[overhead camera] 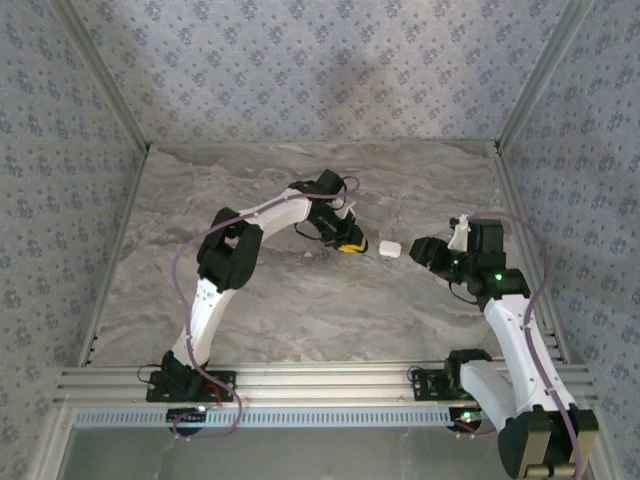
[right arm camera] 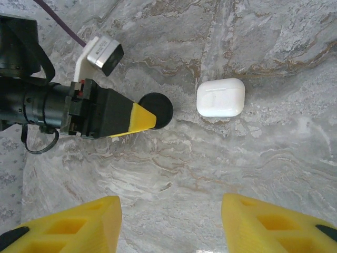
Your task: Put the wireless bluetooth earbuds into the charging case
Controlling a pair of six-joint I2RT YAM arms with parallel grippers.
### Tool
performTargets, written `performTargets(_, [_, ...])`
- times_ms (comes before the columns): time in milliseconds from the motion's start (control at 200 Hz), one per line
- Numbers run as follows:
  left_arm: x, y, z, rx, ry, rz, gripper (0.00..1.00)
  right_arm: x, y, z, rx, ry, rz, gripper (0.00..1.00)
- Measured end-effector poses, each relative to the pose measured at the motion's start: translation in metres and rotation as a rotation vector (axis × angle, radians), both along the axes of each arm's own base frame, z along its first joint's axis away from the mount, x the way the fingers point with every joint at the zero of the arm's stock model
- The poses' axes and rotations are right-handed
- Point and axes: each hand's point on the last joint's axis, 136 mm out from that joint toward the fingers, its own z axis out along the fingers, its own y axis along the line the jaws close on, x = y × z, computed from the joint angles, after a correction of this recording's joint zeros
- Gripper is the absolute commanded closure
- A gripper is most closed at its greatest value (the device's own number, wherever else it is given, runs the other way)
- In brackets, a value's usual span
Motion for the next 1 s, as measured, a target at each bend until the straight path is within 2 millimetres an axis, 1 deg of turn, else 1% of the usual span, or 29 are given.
performTargets(150, [-0.002,0.000,-0.013,0.021,0.041,0.017,0.87,-0.001,0.000,-0.001,-0.002,0.005,-0.002,0.46])
performTargets(295, [0.001,-0.005,-0.013,0.010,0.055,0.027,0.84,0.000,0.000,0.003,0.007,0.004,-0.011,0.47])
performTargets(395, [0.003,-0.007,-0.013,0.008,0.060,0.034,0.76,0.001,0.000,0.006,0.010,-0.001,-0.014,0.46])
performTargets(490, [0.004,-0.007,-0.014,0.012,0.060,0.037,0.64,0.002,-0.001,0.009,0.011,-0.004,-0.019,0.45])
performTargets(600, [0.007,-0.006,-0.014,0.033,0.050,0.043,0.59,0.003,-0.002,0.013,0.007,-0.011,-0.026,0.44])
performTargets(690, [0.012,-0.004,-0.009,0.047,0.024,0.040,0.56,0.004,-0.003,0.015,0.003,-0.015,-0.032,0.44])
performTargets(790, [0.019,0.000,-0.003,0.069,-0.011,0.039,0.52,0.004,-0.004,0.014,0.000,-0.011,-0.035,0.43])
performTargets(854, [0.023,0.005,-0.001,0.092,-0.034,0.039,0.47,0.003,-0.005,0.013,-0.004,-0.007,-0.039,0.42])
performTargets(949, [0.028,0.021,-0.004,0.158,-0.063,0.044,0.46,0.004,-0.006,0.011,-0.012,-0.002,-0.045,0.39])
performTargets(1004, [0.031,0.031,-0.001,0.194,-0.091,0.049,0.45,0.006,-0.008,0.010,-0.020,0.003,-0.049,0.37])
